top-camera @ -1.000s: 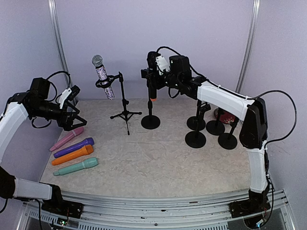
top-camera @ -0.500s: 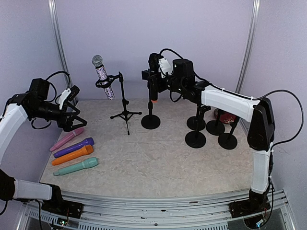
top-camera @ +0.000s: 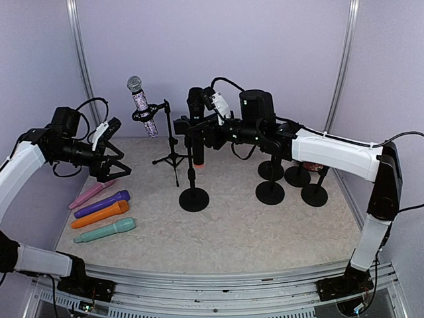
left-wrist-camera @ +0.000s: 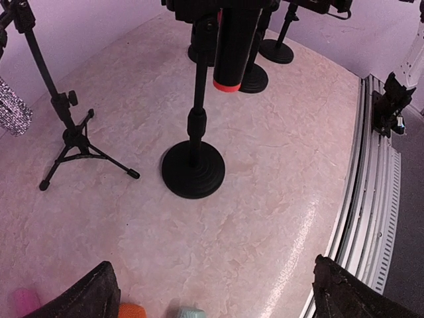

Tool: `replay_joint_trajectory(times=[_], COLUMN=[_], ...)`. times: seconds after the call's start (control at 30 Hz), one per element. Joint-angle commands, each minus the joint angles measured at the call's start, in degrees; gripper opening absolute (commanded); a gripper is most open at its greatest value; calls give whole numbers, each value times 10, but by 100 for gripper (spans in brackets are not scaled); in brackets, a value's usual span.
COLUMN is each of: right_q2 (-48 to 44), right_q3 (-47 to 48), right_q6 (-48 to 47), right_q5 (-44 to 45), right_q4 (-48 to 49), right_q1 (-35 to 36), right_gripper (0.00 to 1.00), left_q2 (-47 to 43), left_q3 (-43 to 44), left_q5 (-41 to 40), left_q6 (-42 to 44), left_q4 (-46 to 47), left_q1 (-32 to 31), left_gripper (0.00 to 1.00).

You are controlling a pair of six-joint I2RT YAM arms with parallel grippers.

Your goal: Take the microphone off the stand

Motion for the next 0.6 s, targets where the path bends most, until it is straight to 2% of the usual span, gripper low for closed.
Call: replay_joint_trajectory(times=[0.0,0.2,0.23,0.3,0.37,0.47,0.57], right_q2=[-52,-61,-64,-73,-83,-115,-146], right_q3=[-9,-49,-60,-77,-92,-131,-153], right_q6=[9,3,4,9,22,41,46], right_q5=[-83,-105,-108,-103,-81,-75,-74], right_q4=[56,45,47,41,33,67,114], right_q1=[18,32,33,33,33,33,34], right_gripper=[0,2,11,45,71,89,96], left_q2=[14,46,50,63,84,127,160], left_q3=[9,28,32,37,48,94,123], left_q5=[51,64,62,64,73,99,140], left_q6=[-8,29,29,29,31,51,81], left_q4=[15,17,28,50,70,72,87], left_q1=[-9,-42,-45,-50,-52,-61,-66], left_gripper=[99,99,99,99,99,99,99])
